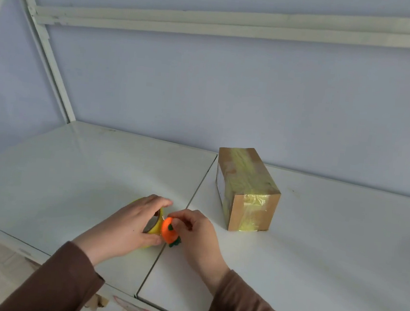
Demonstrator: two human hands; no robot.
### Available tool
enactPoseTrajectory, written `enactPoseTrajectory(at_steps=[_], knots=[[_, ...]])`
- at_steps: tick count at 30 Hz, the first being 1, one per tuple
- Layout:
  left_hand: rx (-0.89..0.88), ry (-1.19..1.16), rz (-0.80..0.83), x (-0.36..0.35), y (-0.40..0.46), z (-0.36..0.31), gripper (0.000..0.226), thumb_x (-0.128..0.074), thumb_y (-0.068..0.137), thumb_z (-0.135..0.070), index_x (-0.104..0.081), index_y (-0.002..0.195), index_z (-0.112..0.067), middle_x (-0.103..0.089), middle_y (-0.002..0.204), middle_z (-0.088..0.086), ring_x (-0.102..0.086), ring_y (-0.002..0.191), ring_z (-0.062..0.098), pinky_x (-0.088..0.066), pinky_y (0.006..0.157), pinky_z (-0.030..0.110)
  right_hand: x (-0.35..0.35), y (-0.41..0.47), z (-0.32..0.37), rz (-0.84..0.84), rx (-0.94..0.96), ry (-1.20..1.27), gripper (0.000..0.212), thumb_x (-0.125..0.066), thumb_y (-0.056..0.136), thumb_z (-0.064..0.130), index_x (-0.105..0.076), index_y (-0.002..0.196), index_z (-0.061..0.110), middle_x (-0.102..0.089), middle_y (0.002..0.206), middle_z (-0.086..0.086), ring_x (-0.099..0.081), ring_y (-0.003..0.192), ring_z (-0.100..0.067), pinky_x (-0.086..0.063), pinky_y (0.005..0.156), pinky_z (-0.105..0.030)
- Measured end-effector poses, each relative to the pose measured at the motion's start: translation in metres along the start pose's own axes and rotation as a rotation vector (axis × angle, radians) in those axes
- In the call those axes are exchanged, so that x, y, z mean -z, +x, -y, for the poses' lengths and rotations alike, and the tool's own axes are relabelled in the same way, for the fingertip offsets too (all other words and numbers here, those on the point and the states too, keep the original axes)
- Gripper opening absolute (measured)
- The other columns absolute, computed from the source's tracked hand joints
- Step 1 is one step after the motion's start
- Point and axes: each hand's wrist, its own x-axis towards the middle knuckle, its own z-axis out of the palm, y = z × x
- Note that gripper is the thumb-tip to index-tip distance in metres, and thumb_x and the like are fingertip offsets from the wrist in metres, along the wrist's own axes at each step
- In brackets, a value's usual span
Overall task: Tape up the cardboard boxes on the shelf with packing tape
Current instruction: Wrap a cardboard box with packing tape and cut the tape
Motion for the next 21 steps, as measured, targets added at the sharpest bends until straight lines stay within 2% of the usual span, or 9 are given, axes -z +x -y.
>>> enactPoseTrajectory(at_steps=[3,5,7,9,12,15,16,18,21], knots=[[-0.001,0.063,0.036,-0.006,0.008,-0.001,0.110,-0.079,0.085,-0.042,0.000,0.162,-0.040,-0.038,0.130,-0.029,-0.036,0.123,0.006,-0.034,0.107,0.020,0.016,-0.007,0.004,-0.090,0.218,-0.276,0.038,-0.056,0.101,0.009,-0.066,0.136,0.021,-0.063,0.123,0.002,-0.062,0.111,-0.013,-0.048,0.094,-0.023],[-0.034,0.201,-0.029,-0.007,0.015,-0.008,0.117,-0.075,0.081,-0.054,0.009,0.161,-0.040,-0.026,0.145,-0.031,-0.028,0.128,0.010,-0.030,0.112,0.026,0.038,-0.013,0.007,-0.233,0.420,-0.255,0.036,-0.056,0.101,0.006,-0.068,0.132,0.020,-0.065,0.119,0.004,-0.064,0.105,-0.009,-0.049,0.089,-0.019],[-0.070,0.108,-0.147,-0.007,0.025,-0.022,0.112,-0.075,0.081,-0.051,0.002,0.162,-0.041,-0.015,0.160,-0.023,-0.017,0.142,0.011,-0.022,0.119,0.027,0.066,-0.017,0.007,-0.390,0.592,-0.192,0.032,-0.056,0.100,0.006,-0.070,0.127,0.017,-0.065,0.114,0.005,-0.063,0.104,-0.008,-0.048,0.089,-0.018],[-0.130,-0.116,-0.249,-0.015,0.038,-0.045,0.095,-0.073,0.087,-0.047,-0.014,0.161,-0.043,-0.018,0.164,-0.017,-0.013,0.149,0.007,-0.019,0.122,0.028,0.098,-0.015,0.001,-0.518,0.650,-0.202,0.029,-0.059,0.100,0.010,-0.071,0.125,0.018,-0.063,0.113,0.006,-0.060,0.109,-0.014,-0.045,0.094,-0.020],[-0.177,-0.365,-0.381,-0.038,0.063,-0.083,0.065,-0.061,0.093,-0.060,-0.037,0.152,-0.046,-0.031,0.156,-0.010,-0.021,0.150,0.006,-0.020,0.117,0.020,0.136,-0.007,-0.015,-0.562,0.490,-0.189,0.025,-0.063,0.102,0.025,-0.071,0.126,0.026,-0.061,0.118,0.010,-0.052,0.116,-0.017,-0.040,0.098,-0.020],[-0.143,-0.447,-0.495,-0.056,0.083,-0.113,0.059,-0.052,0.090,-0.073,-0.056,0.141,-0.044,-0.039,0.134,-0.011,-0.036,0.136,0.009,-0.024,0.105,0.005,0.155,0.000,-0.033,-0.468,0.378,-0.157,0.030,-0.064,0.095,0.039,-0.072,0.123,0.030,-0.060,0.123,0.016,-0.049,0.121,-0.015,-0.036,0.098,-0.012],[-0.145,-0.430,-0.533,-0.061,0.088,-0.118,0.057,-0.054,0.090,-0.072,-0.061,0.137,-0.041,-0.040,0.129,-0.010,-0.040,0.131,0.011,-0.028,0.105,0.008,0.156,0.001,-0.038,-0.441,0.368,-0.166,0.030,-0.064,0.094,0.041,-0.073,0.120,0.030,-0.060,0.123,0.017,-0.049,0.121,-0.014,-0.035,0.098,-0.010],[-0.167,-0.385,-0.594,-0.069,0.097,-0.122,0.052,-0.061,0.090,-0.065,-0.069,0.131,-0.034,-0.042,0.125,-0.008,-0.047,0.122,0.015,-0.042,0.104,0.024,0.156,0.004,-0.046,-0.430,0.369,-0.223,0.025,-0.067,0.094,0.038,-0.075,0.116,0.027,-0.061,0.122,0.015,-0.050,0.120,-0.013,-0.034,0.098,-0.009],[-0.191,-0.349,-0.634,-0.075,0.100,-0.120,0.048,-0.064,0.091,-0.060,-0.071,0.128,-0.030,-0.043,0.123,-0.006,-0.050,0.115,0.017,-0.049,0.099,0.037,0.157,0.008,-0.054,-0.459,0.399,-0.318,0.023,-0.069,0.095,0.030,-0.076,0.116,0.023,-0.062,0.121,0.011,-0.051,0.118,-0.014,-0.033,0.099,-0.008]])
